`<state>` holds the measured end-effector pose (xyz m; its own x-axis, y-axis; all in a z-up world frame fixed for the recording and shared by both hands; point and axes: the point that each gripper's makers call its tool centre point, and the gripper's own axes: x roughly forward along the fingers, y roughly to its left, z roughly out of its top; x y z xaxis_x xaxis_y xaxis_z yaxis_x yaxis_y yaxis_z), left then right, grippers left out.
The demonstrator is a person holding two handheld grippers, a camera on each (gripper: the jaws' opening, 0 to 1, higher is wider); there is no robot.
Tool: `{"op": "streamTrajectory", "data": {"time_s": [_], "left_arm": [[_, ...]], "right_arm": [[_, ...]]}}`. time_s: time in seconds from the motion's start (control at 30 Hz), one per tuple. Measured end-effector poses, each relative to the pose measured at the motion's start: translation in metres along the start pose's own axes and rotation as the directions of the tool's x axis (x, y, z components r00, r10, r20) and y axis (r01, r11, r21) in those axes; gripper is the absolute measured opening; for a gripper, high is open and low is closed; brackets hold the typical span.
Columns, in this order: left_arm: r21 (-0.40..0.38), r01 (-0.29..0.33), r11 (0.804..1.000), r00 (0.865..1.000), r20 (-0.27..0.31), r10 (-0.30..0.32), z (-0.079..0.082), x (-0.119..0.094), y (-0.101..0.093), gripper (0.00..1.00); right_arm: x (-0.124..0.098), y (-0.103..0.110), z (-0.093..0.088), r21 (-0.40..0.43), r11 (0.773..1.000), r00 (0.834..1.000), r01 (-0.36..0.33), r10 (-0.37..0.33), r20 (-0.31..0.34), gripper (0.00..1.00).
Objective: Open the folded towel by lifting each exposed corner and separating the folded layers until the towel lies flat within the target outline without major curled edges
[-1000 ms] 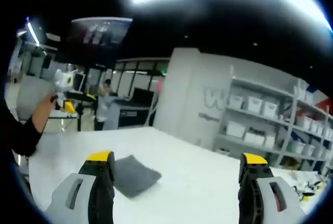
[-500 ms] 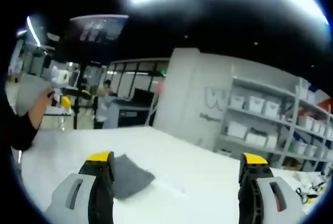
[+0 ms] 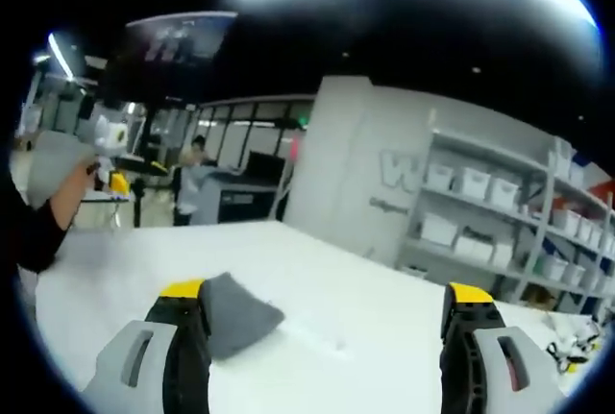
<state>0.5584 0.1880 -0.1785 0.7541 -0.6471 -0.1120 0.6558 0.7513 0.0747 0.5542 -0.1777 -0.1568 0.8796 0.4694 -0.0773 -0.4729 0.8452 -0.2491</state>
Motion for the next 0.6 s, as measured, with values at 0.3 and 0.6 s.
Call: {"op": "streamTrajectory", "data": {"time_s": [0.3,0.6], "left_arm": [[0.011,0.054,0.999,0.998,-0.036,-0.053,-0.02,0.018,-0.013,0.96],[-0.011,0.143,0.99,0.988,-0.05,-0.144,-0.04,0.026,-0.02,0.98]], "right_arm": [[0.014,0.017,-0.022,-0.006,0.995,0.995,-0.098,0.097,-0.028,1.0],[0.037,0.029,-0.038,0.011,0.987,0.987,-0.159,0.159,-0.006,1.0]]}}
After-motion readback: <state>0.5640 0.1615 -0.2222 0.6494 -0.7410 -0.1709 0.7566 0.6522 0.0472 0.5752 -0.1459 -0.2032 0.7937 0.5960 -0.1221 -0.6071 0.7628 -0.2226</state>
